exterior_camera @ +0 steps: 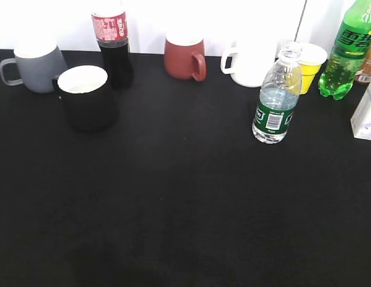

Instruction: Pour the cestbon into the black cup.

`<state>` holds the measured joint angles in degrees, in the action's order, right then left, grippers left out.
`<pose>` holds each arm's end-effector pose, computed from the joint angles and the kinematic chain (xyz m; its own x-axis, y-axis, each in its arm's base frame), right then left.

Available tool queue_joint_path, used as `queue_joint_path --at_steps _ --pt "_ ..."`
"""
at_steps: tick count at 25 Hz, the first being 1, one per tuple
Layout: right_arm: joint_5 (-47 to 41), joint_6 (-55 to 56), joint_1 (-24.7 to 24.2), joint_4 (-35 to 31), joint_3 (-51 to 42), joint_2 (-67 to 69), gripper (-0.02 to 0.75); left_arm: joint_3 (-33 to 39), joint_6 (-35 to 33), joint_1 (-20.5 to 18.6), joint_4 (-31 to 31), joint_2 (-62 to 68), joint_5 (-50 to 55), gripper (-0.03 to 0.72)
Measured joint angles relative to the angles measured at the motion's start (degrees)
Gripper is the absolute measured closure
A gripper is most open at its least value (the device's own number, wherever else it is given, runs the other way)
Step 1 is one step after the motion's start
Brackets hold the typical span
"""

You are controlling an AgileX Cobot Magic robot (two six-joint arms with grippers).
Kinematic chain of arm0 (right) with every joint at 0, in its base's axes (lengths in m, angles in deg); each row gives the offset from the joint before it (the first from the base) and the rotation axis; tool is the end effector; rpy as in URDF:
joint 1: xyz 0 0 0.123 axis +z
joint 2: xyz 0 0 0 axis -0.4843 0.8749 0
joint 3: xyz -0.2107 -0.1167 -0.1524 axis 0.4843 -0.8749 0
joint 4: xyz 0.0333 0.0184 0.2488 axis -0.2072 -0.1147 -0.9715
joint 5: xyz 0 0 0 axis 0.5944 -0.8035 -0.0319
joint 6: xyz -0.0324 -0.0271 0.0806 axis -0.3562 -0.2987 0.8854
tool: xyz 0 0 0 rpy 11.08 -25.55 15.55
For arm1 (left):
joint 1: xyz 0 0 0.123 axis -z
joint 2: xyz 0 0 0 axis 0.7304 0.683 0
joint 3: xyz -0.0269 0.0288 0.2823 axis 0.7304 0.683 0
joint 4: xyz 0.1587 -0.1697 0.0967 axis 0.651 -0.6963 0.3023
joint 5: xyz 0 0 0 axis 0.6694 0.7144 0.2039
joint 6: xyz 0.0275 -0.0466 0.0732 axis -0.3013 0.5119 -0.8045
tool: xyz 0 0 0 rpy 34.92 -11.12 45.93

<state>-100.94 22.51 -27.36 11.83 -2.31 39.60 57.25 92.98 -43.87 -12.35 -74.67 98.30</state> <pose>-0.0060 -0.0058 0.2800 -0.4250 0.0312 -0.9047 0.0460 0.9989 0.0128 -0.0081 0.0005 0.2815 -0.4407 -0.0480 -0.8964 0.0217 0.9977 -0.0641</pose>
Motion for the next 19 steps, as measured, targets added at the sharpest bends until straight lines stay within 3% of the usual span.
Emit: queue_joint_path --at_steps 2,19 --pt "0.00 0.00 -0.97 0.00 0.00 0.00 0.225 0.00 -0.11 -2.36 0.00 0.00 0.00 0.388" --pt "0.00 0.05 -1.41 0.00 0.00 0.00 0.237 0.00 -0.11 -2.37 0.00 0.00 0.00 0.388"
